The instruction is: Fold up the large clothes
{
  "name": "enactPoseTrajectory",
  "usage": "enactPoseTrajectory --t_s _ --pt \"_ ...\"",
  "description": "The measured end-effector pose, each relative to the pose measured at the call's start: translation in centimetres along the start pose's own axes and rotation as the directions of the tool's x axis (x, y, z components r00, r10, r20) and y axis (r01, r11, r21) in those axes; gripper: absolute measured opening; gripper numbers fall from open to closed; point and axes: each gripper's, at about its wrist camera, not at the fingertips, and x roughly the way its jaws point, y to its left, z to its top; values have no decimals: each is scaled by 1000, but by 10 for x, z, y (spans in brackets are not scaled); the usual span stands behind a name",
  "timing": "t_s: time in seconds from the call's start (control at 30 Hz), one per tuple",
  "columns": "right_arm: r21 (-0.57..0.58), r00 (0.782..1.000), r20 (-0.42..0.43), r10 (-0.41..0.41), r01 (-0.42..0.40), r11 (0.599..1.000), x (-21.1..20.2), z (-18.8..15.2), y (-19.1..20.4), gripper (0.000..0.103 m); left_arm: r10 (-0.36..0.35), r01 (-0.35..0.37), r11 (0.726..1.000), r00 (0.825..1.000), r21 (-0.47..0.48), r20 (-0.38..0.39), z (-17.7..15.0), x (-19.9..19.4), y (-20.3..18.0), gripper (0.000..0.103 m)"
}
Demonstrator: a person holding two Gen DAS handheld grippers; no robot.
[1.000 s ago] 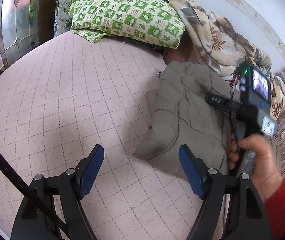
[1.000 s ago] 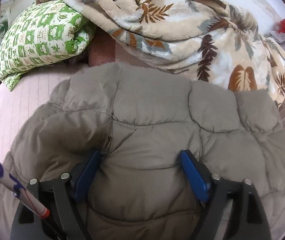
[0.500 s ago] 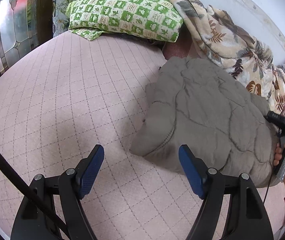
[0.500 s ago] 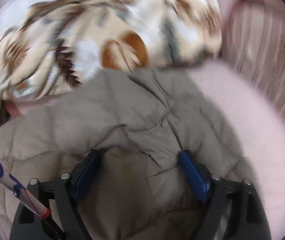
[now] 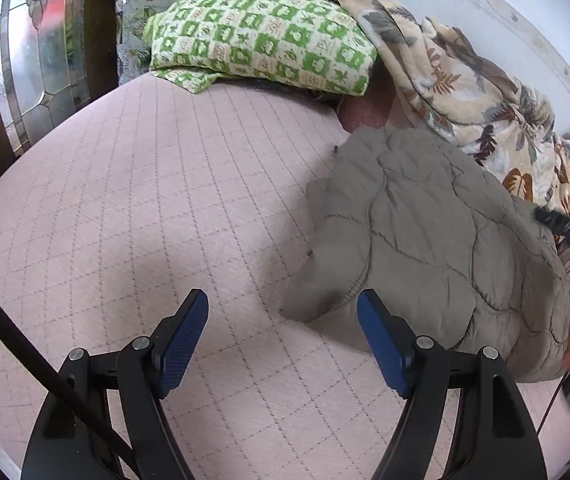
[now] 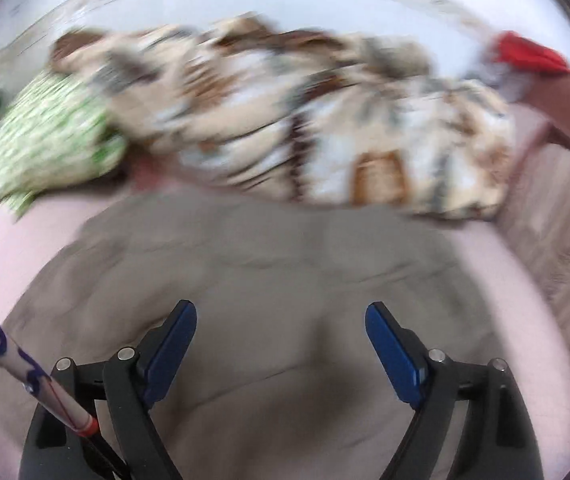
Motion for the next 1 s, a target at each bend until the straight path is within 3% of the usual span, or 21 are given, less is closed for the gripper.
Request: enactPoseTrajectory --t_s 0.07,0.13,0.2,0.33,0.5,0.63,0.83,0.93,1.0 --pt "-42 998 -63 25 -28 999 17 -14 29 90 1 0 1000 1000 -8 3 3 -2 3 76" --pt "-73 995 -87 -46 39 997 39 -28 48 93 12 -11 1000 1000 -11 15 6 -7 6 76" --pt "-91 995 -62 -75 69 993 41 -30 52 95 45 -45 999 998 0 37 9 -14 7 76" --pt "-9 997 -77 -4 3 1000 18 -23 28 95 66 -67 998 996 18 64 11 -24 4 76" --pt "55 999 -18 -28 29 998 -28 -38 -30 95 78 -82 995 995 55 67 9 -27 -5 76" --pt "167 997 -28 -69 73 983 -47 -62 -99 95 112 -119 989 991 91 75 5 -27 -14 76" --pt "376 993 -53 -101 114 919 -53 -103 -198 95 154 -163 977 985 136 72 3 -18 -31 76" --pt "468 995 -57 -85 102 878 -47 -124 -236 95 168 -175 972 984 156 59 3 -9 -39 76" --pt "519 998 -39 -55 68 852 -41 -137 -256 96 145 -146 974 989 170 22 8 2 -45 76"
